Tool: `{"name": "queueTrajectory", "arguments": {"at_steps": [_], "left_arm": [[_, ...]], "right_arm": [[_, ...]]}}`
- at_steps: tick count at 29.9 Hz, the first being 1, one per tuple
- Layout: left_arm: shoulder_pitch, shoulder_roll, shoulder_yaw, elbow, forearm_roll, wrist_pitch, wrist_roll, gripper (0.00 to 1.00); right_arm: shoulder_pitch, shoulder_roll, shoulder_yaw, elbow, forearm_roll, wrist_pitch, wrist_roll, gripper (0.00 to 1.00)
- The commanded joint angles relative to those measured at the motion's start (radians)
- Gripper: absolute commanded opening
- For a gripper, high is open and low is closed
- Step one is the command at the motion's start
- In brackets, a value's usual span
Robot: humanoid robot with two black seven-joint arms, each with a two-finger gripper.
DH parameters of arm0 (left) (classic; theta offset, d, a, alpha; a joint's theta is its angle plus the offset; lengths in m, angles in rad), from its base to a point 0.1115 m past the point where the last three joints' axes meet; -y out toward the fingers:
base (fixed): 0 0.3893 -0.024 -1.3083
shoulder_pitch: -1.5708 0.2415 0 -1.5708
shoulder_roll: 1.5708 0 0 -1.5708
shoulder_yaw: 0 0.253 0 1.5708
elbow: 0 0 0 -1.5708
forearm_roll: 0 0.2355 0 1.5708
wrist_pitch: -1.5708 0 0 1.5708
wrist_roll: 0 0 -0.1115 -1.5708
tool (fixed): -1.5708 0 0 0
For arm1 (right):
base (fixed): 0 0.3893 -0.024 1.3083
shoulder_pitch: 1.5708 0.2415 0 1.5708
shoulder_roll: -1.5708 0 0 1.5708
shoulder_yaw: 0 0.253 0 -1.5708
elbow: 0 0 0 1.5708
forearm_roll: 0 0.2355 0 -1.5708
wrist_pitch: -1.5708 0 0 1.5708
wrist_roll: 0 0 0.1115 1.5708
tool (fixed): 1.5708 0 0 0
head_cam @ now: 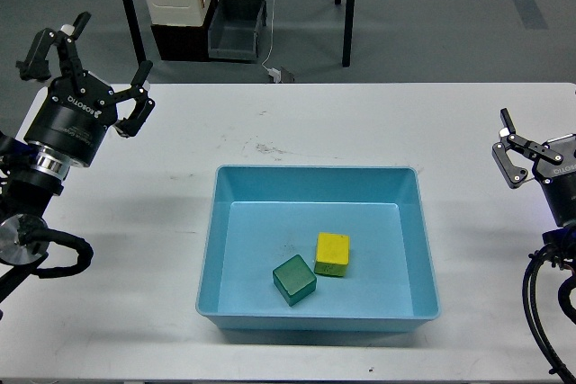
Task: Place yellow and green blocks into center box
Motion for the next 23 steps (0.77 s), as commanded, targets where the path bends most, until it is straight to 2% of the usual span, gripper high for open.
{"name": "queueTrajectory", "arguments": {"at_steps": [1,4,12,18,23], "left_arm": [[0.05,0.0,0.002,-0.002,-0.204,-0.038,0.0,1.0],[0.084,-0.002,-0.002,-0.004,-0.29,-0.072,0.0,1.0],[0.205,-0.002,-0.002,-0.081,-0.511,-0.196,0.0,1.0],[0.249,-0.037,-0.002,-0.082,-0.566,-0.248,0.0,1.0],[0.255,-0.062,-0.002,-0.082,-0.572,-0.255,0.0,1.0]], "right_arm": [[-0.034,0.089,0.03,0.003,0.011,-0.002,-0.004,1.0],[-0.07,0.131,0.041,0.006,0.055,-0.002,-0.007,1.0],[-0.159,0.131,0.043,0.046,0.145,-0.002,-0.007,1.0],[-0.208,0.131,0.043,0.064,0.174,0.0,-0.005,1.0],[-0.223,0.131,0.043,0.067,0.177,0.0,-0.005,1.0]]}}
